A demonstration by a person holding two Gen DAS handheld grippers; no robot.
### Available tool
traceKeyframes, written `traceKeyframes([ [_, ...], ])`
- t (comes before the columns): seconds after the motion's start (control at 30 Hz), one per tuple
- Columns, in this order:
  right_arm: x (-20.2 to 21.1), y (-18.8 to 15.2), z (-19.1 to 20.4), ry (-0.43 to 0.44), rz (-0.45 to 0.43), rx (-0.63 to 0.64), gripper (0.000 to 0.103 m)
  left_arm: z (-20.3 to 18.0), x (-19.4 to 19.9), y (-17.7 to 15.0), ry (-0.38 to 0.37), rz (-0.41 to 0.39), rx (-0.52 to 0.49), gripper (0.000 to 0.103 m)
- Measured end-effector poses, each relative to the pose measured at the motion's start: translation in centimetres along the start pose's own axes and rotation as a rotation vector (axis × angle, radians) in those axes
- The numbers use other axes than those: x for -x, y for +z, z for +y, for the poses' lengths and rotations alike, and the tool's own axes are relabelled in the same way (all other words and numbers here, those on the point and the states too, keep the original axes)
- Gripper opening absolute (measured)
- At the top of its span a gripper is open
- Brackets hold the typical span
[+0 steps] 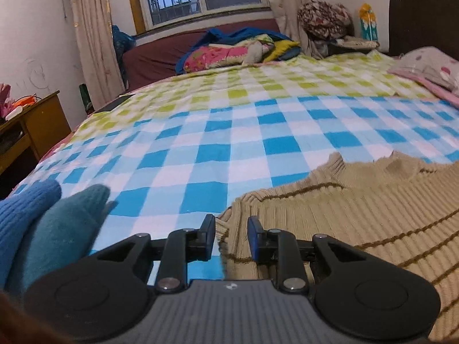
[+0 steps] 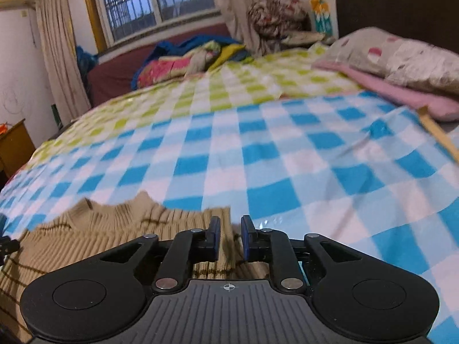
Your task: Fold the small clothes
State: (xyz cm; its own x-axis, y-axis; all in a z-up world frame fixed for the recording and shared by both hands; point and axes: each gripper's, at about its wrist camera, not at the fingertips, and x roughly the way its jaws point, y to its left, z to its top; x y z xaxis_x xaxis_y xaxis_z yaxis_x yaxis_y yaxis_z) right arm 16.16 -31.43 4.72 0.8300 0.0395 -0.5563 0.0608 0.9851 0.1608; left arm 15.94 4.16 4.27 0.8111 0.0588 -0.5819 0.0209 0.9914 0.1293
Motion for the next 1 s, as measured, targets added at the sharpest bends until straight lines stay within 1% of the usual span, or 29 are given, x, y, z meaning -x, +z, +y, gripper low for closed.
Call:
traceKeyframes([
  [0.07,1.1,0.1,1.2,0.017,-0.023,0.025,0.031,0.3,0.8,-0.2,-0.017,-0.011,0.01,0.035],
  [0.1,1.4,0.3,1.8,0.052,-0.017,0.026,0.031,0.4,1.1,-0.3,-0.025,-0.013,0.015,0.035],
  [0.13,1.4,0.4,2.9,0.103,0.005,0.024,0.031,0.5,1.4,-0.5,-0.037,-0.012,0.019,0.036],
  [0.23,-0.2,0.4,6.3,0.212,0.085,0.017,0.032,0.4,2.0,-1.2,-0.062,-0.006,0.006,0.037],
  [0.3,-1.9,0.1,8.8,0.252,0.132,0.033,0.032,0.4,2.2,-1.6,-0.073,-0.006,-0.012,0.039],
  [0.4,-4.5,-0.7,11.9,0.252,0.189,0.071,0.033,0.5,2.2,-2.2,-0.085,-0.008,-0.008,0.044],
  [0.47,-6.1,-1.5,13.3,0.226,0.23,0.095,0.035,0.6,2.0,-2.5,-0.096,0.0,0.002,0.045],
  [0.57,-6.6,-2.0,14.5,0.198,0.216,0.139,0.034,0.6,1.6,-3.1,-0.103,-0.002,-0.011,0.045],
  [0.67,-6.6,-1.8,14.8,0.205,0.221,0.145,0.005,0.5,1.4,-3.3,-0.101,-0.017,-0.027,0.045],
  [0.73,-6.5,-1.3,14.7,0.208,0.205,0.131,0.005,0.7,1.4,-3.0,-0.104,-0.03,-0.017,0.045],
  [0.9,-5.7,0.8,14.4,0.224,0.118,0.054,0.004,1.5,1.9,-2.4,-0.099,-0.082,0.02,0.045],
  [0.93,-5.7,1.0,14.3,0.219,0.103,0.045,0.004,1.7,1.9,-2.5,-0.103,-0.083,0.025,0.046],
  [1.0,-6.4,1.2,14.3,0.216,0.118,0.04,0.004,1.7,1.4,-2.8,-0.112,-0.061,0.017,0.047],
])
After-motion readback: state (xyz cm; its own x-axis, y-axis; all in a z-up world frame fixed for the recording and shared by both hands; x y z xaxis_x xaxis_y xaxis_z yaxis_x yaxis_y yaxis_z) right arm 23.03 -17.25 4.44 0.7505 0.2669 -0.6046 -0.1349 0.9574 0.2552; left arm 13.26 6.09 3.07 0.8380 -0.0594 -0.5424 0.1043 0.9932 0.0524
